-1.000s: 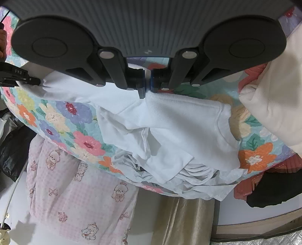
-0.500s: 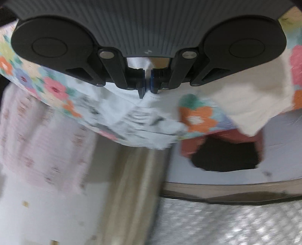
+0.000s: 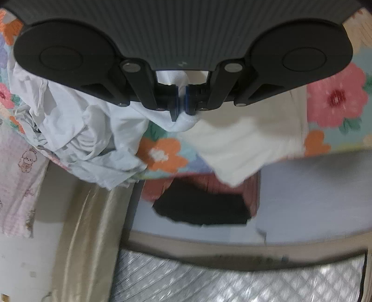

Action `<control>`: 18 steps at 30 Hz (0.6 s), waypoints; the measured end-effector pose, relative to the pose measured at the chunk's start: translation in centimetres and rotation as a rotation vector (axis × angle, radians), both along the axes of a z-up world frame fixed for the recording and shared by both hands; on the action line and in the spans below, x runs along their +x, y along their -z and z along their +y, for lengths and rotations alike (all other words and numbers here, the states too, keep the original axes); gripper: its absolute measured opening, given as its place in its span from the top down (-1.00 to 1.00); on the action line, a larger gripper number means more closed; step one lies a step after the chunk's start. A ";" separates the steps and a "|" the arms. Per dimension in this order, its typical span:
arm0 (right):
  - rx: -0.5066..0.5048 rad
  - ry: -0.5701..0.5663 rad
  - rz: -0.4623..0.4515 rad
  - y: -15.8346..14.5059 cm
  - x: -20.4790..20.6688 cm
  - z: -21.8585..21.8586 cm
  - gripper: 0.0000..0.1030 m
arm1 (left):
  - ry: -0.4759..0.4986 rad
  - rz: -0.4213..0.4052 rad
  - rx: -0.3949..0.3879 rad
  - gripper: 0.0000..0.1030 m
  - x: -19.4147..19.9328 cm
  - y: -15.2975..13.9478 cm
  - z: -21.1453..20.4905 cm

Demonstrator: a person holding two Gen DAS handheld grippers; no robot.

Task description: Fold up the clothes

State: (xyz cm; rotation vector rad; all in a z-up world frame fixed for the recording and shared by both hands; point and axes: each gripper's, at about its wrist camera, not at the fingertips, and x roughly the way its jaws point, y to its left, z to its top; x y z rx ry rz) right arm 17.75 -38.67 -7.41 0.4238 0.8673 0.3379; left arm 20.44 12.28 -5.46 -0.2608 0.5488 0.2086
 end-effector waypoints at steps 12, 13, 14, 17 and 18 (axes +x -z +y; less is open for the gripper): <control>0.064 0.237 0.150 8.7 10.5 1.0 -0.08 | 0.152 0.000 -0.108 0.92 1.5 3.0 0.0; 0.075 0.259 0.142 9.1 11.3 1.1 -0.08 | 0.150 0.004 -0.105 0.92 1.6 3.2 0.0; 0.079 0.276 0.132 9.3 12.0 1.2 -0.08 | 0.149 0.006 -0.092 0.92 1.6 3.4 -0.1; -0.024 0.265 0.105 9.5 14.1 2.8 0.30 | 0.163 0.024 -0.081 0.92 1.9 3.8 -0.7; -0.092 0.254 0.089 9.1 14.2 3.6 0.77 | 0.178 0.019 -0.076 0.92 1.9 3.7 -0.9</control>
